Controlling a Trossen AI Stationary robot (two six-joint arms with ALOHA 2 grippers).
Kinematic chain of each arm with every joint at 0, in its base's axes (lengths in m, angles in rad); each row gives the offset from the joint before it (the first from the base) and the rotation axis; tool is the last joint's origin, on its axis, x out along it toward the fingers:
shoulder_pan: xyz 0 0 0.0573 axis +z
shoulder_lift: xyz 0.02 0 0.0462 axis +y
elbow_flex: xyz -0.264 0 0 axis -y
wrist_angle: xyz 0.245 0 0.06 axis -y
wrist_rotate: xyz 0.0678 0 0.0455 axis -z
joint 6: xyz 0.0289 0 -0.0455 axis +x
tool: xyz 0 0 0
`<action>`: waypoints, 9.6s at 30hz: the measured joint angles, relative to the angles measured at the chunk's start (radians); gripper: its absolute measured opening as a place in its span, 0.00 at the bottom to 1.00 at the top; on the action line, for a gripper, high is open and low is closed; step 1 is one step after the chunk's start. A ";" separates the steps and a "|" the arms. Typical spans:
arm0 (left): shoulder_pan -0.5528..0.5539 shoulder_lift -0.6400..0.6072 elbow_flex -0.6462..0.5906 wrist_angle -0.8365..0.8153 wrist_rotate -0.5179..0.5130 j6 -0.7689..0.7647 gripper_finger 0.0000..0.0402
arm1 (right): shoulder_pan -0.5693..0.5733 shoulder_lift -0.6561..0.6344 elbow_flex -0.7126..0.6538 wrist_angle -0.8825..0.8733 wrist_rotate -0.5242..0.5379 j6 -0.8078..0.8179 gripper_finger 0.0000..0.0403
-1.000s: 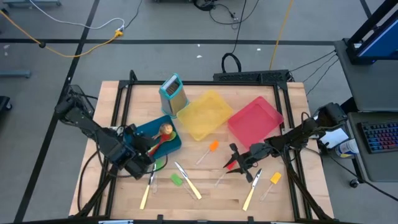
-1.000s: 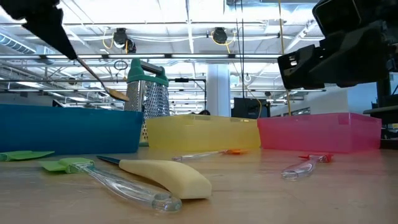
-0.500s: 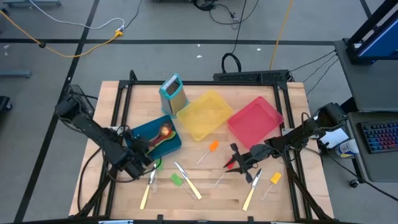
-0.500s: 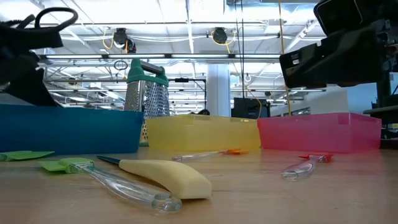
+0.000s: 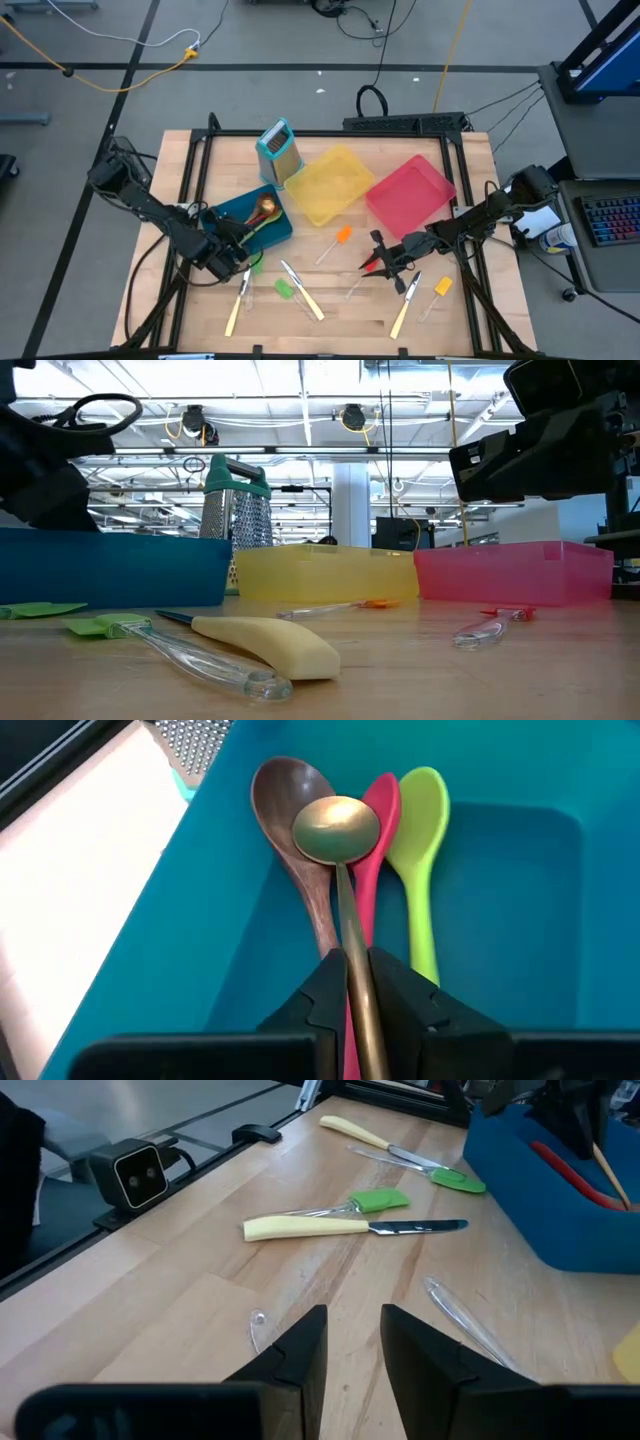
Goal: Pick & Place Kitchen Items
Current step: Put the gold serving spoon into the blue bin, then put the yellow table knife into the red bin
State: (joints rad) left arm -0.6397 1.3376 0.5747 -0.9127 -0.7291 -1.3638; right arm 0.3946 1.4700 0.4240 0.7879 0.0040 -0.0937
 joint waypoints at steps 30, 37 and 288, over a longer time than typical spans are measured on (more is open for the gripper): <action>0.132 0.002 0.166 -0.101 0.189 0.247 0.36 | -0.011 0.000 -0.001 0.011 -0.001 -0.098 0.22; 0.167 0.002 0.293 -0.138 0.293 0.253 0.36 | -0.045 0.000 -0.001 0.032 -0.004 -0.178 0.22; 0.073 0.154 0.723 -0.293 -0.173 0.225 0.20 | -0.499 -0.665 -0.388 -0.275 0.813 0.661 0.36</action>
State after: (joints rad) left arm -0.5668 1.4921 1.2976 -1.2052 -0.9023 -1.1392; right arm -0.1042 0.8047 0.0363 0.5134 0.8175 0.5677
